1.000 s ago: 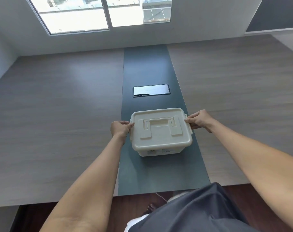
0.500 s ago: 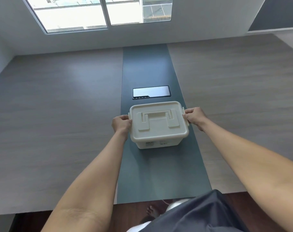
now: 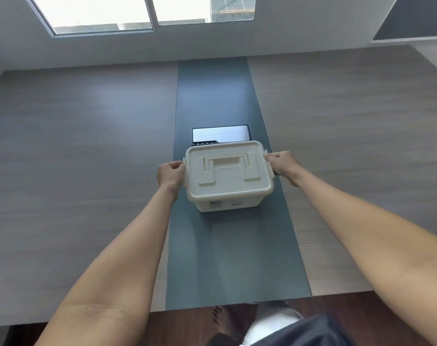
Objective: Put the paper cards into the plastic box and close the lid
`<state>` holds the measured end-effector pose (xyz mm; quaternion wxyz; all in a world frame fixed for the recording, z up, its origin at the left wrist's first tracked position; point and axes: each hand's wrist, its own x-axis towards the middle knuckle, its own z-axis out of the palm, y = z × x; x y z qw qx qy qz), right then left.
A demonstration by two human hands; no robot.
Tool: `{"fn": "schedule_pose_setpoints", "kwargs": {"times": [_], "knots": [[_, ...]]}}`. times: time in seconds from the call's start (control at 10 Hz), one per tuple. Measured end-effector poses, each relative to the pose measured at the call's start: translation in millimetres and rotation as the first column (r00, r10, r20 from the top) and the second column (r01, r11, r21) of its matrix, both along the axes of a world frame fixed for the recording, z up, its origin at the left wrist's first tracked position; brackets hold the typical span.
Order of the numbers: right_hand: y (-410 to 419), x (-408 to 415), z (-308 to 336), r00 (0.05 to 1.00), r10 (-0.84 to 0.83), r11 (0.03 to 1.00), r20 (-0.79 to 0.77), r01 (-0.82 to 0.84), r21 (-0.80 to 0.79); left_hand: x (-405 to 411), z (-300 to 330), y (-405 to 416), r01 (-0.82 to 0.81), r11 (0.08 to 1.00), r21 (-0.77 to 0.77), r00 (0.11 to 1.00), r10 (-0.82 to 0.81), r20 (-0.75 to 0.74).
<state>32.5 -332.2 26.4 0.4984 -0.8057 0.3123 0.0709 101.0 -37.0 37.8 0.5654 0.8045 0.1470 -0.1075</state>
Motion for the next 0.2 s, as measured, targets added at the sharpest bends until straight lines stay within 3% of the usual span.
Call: {"fn": "schedule_pose_setpoints", "kwargs": {"times": [0.2], "knots": [[12,-47,-23,0.983,-0.163,0.981,0.082,0.170,-0.089,-29,-33,13,-0.005,0.979,0.204,0.999,-0.001,0.032]]}}
